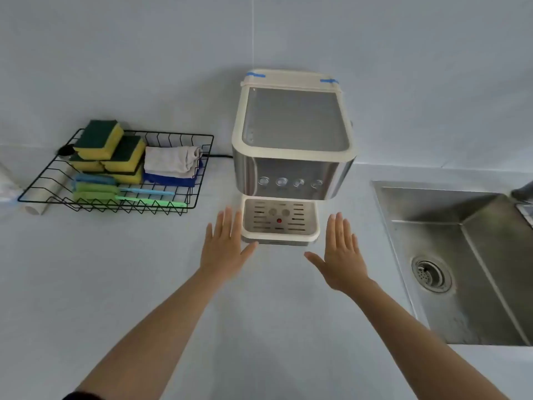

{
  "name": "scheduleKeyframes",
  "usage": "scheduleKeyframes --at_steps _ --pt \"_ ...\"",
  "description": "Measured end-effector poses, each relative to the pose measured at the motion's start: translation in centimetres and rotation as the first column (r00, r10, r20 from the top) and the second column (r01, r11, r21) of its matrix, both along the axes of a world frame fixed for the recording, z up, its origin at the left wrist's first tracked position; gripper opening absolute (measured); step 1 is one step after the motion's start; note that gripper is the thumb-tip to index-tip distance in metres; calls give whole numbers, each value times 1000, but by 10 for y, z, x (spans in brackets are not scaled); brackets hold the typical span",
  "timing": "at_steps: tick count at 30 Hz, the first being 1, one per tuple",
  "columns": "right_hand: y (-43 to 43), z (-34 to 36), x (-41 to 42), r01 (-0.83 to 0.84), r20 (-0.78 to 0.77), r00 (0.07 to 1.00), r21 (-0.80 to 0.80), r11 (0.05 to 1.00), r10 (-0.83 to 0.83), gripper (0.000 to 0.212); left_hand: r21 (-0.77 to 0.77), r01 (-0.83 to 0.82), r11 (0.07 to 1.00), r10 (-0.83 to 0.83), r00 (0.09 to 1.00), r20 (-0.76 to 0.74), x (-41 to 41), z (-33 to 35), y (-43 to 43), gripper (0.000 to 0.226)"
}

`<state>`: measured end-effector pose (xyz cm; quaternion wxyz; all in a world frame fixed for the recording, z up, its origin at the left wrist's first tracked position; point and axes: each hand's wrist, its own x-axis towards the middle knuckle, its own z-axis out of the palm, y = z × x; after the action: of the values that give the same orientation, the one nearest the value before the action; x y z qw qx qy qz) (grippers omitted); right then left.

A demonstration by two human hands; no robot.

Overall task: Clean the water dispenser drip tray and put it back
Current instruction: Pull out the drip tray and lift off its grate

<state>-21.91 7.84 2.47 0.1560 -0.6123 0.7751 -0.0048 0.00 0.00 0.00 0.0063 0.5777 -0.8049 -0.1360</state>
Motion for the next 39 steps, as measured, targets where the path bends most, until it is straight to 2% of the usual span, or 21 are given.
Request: scheduleKeyframes --at_steps 3,8,13,16,23,25,31,39 --pt "-9 -6 -2 -13 -4 1000 14 1000 13 89 33 -3 999 3 1000 7 -1 -2 -10 83" --pt "-31 -24 -10 -18 174 985 31 999 12 100 111 0 994 5 999 -48 -1 -13 -26 100" --pt "-56 -38 -15 -23 254 967 15 1000 19 114 189 34 981 -10 992 -129 -8 -15 -43 111" --pt "-69 -40 -15 3 356 935 8 1000 -6 115 240 7 971 50 972 -231 -13 -16 -51 112" --pt "-84 -47 -19 120 521 839 103 987 -157 114 329 -48 943 139 956 -258 -21 -22 -61 117" --pt "-87 -49 -18 147 559 808 109 983 -183 110 340 -56 939 151 953 -261 -22 -23 -63 117" --pt "-87 -49 -14 221 600 770 68 973 -217 72 366 -84 927 200 935 -292 -26 -31 -66 107" --pt "-82 -48 -12 265 620 751 31 964 -226 64 370 -113 922 260 889 -376 -26 -32 -64 104"
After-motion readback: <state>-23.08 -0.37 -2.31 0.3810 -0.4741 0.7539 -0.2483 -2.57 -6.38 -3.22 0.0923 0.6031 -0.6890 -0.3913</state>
